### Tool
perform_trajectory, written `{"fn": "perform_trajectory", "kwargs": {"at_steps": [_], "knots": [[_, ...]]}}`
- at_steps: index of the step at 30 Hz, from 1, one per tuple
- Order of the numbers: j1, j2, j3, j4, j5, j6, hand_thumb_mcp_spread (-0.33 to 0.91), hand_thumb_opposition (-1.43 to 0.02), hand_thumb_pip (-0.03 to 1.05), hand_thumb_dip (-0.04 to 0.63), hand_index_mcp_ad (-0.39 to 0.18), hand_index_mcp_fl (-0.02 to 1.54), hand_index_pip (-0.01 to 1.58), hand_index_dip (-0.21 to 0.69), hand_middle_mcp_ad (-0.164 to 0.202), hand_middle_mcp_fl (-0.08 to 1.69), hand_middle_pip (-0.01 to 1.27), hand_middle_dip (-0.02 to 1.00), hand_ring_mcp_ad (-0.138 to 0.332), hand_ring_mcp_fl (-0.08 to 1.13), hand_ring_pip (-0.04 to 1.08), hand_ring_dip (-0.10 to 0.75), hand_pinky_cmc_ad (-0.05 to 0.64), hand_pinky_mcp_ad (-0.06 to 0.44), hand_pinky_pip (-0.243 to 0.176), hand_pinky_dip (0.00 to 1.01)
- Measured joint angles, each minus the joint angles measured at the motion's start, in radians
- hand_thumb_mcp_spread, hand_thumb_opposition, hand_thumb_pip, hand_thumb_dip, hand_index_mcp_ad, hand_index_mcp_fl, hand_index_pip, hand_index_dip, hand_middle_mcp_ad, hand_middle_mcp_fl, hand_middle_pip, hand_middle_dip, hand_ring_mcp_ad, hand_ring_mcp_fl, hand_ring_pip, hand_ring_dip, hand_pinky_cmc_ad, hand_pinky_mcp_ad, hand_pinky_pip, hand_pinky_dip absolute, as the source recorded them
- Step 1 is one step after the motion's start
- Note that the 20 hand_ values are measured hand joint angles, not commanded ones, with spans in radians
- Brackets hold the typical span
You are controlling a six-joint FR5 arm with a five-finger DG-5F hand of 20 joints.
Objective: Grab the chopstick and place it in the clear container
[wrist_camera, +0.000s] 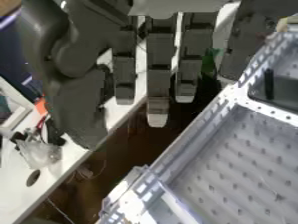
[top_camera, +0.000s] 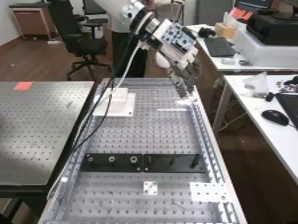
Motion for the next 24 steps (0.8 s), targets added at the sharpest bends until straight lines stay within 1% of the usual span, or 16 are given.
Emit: {"fn": "perform_trajectory", "kwargs": {"at_steps": [2, 4, 6, 7, 8, 9, 10, 12, 13, 15, 16, 18, 19, 21, 22, 24], "knots": [[0.004, 0.029, -0.041, 0.054, 0.021, -0.031, 0.39, -0.79, 0.58, 0.243, -0.105, 0.26, 0.28, 0.176, 0.042, 0.47, 0.20, 0.60, 0.080, 0.28, 0.14, 0.433, 0.346, 0.297, -0.075, 0.55], [0.011, 0.062, -0.087, 0.119, 0.046, -0.083, 0.38, -0.76, 0.56, 0.227, -0.106, 0.24, 0.23, 0.188, 0.040, 0.44, 0.18, 0.60, 0.084, 0.27, 0.14, 0.429, 0.351, 0.297, -0.075, 0.55], [0.019, 0.098, -0.140, 0.205, 0.070, -0.168, 0.36, -0.74, 0.53, 0.197, -0.098, 0.24, 0.21, 0.215, 0.040, 0.44, 0.17, 0.58, 0.087, 0.25, 0.13, 0.424, 0.367, 0.295, -0.075, 0.57], [0.021, 0.107, -0.152, 0.225, 0.074, -0.189, 0.36, -0.73, 0.53, 0.194, -0.098, 0.24, 0.19, 0.213, 0.044, 0.40, 0.16, 0.58, 0.098, 0.25, 0.13, 0.422, 0.367, 0.295, -0.075, 0.58], [0.025, 0.126, -0.181, 0.273, 0.082, -0.242, 0.37, -0.72, 0.53, 0.180, -0.099, 0.24, 0.18, 0.215, 0.045, 0.37, 0.16, 0.58, 0.098, 0.25, 0.12, 0.419, 0.382, 0.295, -0.073, 0.58], [0.029, 0.145, -0.211, 0.323, 0.087, -0.293, 0.36, -0.71, 0.53, 0.176, -0.096, 0.24, 0.18, 0.213, 0.047, 0.38, 0.16, 0.58, 0.096, 0.23, 0.12, 0.412, 0.384, 0.293, -0.075, 0.58], [0.030, 0.152, -0.222, 0.342, 0.088, -0.312, 0.36, -0.71, 0.54, 0.164, -0.099, 0.24, 0.18, 0.215, 0.044, 0.38, 0.16, 0.58, 0.098, 0.23, 0.10, 0.412, 0.379, 0.291, -0.075, 0.59], [0.036, 0.187, -0.278, 0.434, 0.090, -0.406, 0.36, -0.71, 0.57, 0.161, -0.099, 0.21, 0.18, 0.216, 0.051, 0.38, 0.14, 0.57, 0.098, 0.21, 0.10, 0.408, 0.379, 0.309, -0.075, 0.60], [0.036, 0.198, -0.295, 0.461, 0.089, -0.436, 0.37, -0.71, 0.57, 0.150, -0.098, 0.19, 0.18, 0.216, 0.052, 0.38, 0.14, 0.57, 0.099, 0.22, 0.10, 0.408, 0.382, 0.309, -0.073, 0.60], [0.038, 0.229, -0.346, 0.546, 0.082, -0.548, 0.35, -0.70, 0.60, 0.147, -0.099, 0.19, 0.18, 0.216, 0.052, 0.39, 0.14, 0.56, 0.096, 0.20, 0.10, 0.407, 0.379, 0.307, -0.073, 0.60], [0.038, 0.236, -0.358, 0.565, 0.079, -0.577, 0.33, -0.70, 0.61, 0.148, -0.099, 0.18, 0.18, 0.216, 0.052, 0.38, 0.13, 0.56, 0.099, 0.20, 0.10, 0.407, 0.379, 0.307, -0.066, 0.60], [0.037, 0.268, -0.411, 0.655, 0.059, -0.714, 0.32, -0.70, 0.62, 0.143, -0.101, 0.17, 0.18, 0.215, 0.051, 0.36, 0.12, 0.56, 0.096, 0.20, 0.09, 0.403, 0.382, 0.311, -0.061, 0.60], [0.036, 0.274, -0.422, 0.673, 0.053, -0.743, 0.31, -0.70, 0.62, 0.147, -0.098, 0.17, 0.16, 0.211, 0.052, 0.33, 0.12, 0.55, 0.099, 0.18, 0.09, 0.396, 0.382, 0.311, -0.061, 0.60], [0.028, 0.303, -0.472, 0.755, 0.008, -0.875, 0.27, -0.70, 0.62, 0.129, -0.098, 0.16, 0.14, 0.208, 0.052, 0.27, 0.11, 0.54, 0.096, 0.17, 0.09, 0.393, 0.382, 0.312, -0.058, 0.59], [0.025, 0.309, -0.483, 0.773, -0.005, -0.902, 0.25, -0.70, 0.62, 0.122, -0.105, 0.15, 0.13, 0.208, 0.047, 0.28, 0.11, 0.53, 0.091, 0.14, 0.10, 0.391, 0.382, 0.312, -0.061, 0.58], [0.009, 0.338, -0.534, 0.855, -0.070, -1.002, 0.24, -0.70, 0.62, 0.113, -0.108, 0.14, 0.12, 0.208, 0.051, 0.24, 0.11, 0.52, 0.094, 0.13, 0.09, 0.377, 0.379, 0.309, -0.061, 0.56]]}}
